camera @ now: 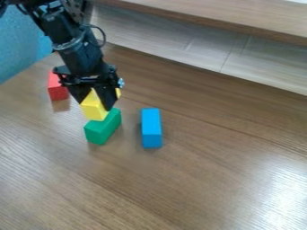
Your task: Put the yellow rectangular block on top of the green rectangular block
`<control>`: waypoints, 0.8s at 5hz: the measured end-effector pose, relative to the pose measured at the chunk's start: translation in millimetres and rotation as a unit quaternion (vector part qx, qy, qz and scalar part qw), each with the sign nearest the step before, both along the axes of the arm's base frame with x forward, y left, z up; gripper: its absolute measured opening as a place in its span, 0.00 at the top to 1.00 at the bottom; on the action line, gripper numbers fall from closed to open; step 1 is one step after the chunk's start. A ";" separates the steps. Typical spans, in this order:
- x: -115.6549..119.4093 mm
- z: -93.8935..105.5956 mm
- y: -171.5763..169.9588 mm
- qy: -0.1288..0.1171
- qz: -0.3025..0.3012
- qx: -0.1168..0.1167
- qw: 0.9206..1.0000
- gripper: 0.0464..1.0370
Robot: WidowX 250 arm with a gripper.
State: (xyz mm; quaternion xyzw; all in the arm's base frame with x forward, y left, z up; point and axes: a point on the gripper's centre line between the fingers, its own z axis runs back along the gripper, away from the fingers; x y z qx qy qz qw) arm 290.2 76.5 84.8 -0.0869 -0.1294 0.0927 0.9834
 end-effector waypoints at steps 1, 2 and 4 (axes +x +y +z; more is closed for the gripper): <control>2.3 -6.0 -7.9 0.006 -0.025 0.003 1.000 0.45; 3.7 -6.1 -7.0 0.002 -0.029 0.012 0.999 0.45; 0.4 -14.8 -2.0 0.021 -0.041 0.028 0.999 0.45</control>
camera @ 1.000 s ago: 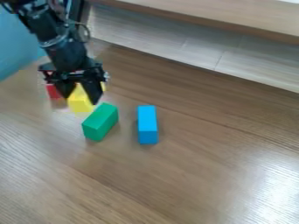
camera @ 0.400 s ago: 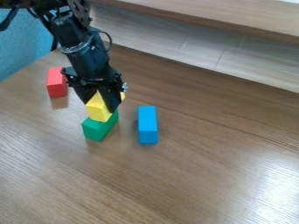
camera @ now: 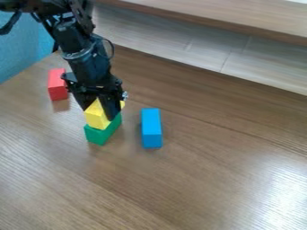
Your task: Put the yellow rectangular block on top of the green rectangular block
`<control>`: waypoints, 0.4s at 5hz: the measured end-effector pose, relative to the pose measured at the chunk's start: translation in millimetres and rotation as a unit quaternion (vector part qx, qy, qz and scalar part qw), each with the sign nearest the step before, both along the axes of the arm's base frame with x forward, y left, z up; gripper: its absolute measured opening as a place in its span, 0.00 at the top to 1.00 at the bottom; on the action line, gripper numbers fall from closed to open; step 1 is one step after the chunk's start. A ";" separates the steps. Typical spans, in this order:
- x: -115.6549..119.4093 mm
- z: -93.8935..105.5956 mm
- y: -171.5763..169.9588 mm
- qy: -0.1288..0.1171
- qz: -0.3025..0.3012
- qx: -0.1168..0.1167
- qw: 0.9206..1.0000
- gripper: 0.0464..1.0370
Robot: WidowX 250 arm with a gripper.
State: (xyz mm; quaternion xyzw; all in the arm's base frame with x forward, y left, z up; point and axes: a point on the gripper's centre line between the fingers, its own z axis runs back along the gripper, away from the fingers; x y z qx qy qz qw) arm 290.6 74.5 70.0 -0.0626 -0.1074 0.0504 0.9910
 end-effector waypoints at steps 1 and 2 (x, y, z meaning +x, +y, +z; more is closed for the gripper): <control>0.0 -3.6 4.3 0.002 -0.013 0.016 1.000 0.45; 0.0 -3.5 5.2 0.001 -0.016 0.019 1.000 0.45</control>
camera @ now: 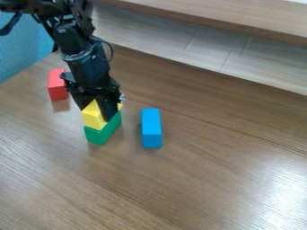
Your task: Put the yellow rectangular block on top of the green rectangular block
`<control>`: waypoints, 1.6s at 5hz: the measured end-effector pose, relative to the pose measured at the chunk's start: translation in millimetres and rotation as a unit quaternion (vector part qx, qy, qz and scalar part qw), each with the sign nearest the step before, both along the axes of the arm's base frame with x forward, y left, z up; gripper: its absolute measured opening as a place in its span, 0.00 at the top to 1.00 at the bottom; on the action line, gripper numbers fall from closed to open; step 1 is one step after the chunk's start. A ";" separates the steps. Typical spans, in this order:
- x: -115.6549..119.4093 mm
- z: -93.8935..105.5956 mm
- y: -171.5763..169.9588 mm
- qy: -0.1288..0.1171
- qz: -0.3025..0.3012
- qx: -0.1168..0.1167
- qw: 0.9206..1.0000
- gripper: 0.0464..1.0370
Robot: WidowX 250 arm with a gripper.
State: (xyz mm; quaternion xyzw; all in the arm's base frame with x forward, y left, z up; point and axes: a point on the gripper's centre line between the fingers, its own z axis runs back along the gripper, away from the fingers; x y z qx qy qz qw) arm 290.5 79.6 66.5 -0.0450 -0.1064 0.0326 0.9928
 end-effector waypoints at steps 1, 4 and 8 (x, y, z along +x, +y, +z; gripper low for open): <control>-3.1 -3.0 -0.6 0.013 -0.008 -0.002 1.000 0.40; -5.1 -3.0 -4.4 0.019 -0.016 -0.011 1.000 0.04; 8.2 54.2 -9.5 -0.031 -0.015 -0.025 0.999 0.04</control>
